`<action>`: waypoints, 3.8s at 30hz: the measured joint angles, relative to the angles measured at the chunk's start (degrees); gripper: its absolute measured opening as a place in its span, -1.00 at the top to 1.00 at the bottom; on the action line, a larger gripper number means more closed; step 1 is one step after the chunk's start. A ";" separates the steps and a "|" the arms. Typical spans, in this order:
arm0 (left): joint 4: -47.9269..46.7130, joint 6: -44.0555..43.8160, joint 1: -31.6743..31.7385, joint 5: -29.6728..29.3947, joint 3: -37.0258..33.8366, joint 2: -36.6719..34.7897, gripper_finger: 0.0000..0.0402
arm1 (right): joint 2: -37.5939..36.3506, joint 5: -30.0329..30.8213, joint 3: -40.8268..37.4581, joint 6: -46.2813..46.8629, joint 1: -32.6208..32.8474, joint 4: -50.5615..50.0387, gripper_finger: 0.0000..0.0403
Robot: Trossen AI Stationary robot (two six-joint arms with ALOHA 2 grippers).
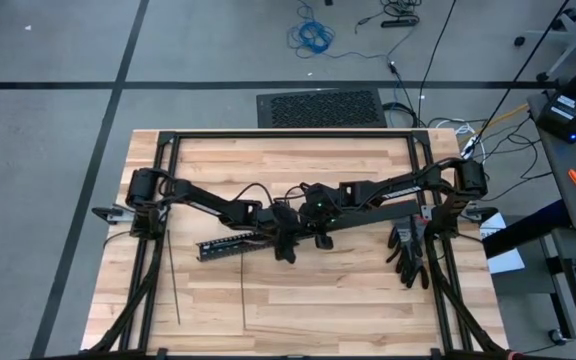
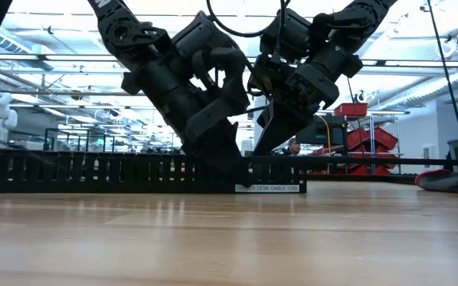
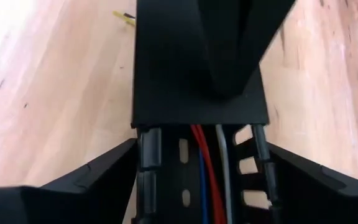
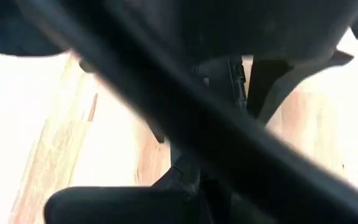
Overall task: Ziptie cables
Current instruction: Close the black cable duct with the cable duct cover
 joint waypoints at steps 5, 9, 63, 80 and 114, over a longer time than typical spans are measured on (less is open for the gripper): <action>-5.49 0.17 -0.17 -2.24 0.00 -3.36 -0.58 | 0.00 0.02 0.02 0.00 0.00 -0.28 1.00; -13.10 -0.22 -1.17 -7.71 0.02 -6.87 -0.58 | 0.00 0.41 0.02 -0.01 -0.04 -0.19 1.00; -5.40 2.97 -4.66 -15.07 -2.62 -7.75 0.22 | 1.93 -0.87 1.97 0.87 0.00 4.79 1.00; -2.38 1.81 -5.00 -15.26 -2.69 -6.07 0.22 | -0.96 -0.11 6.14 -1.00 0.55 -3.82 1.00; -1.42 2.96 -3.85 -7.11 -2.86 -5.30 -0.13 | -3.69 6.47 3.63 1.46 1.49 -14.07 1.00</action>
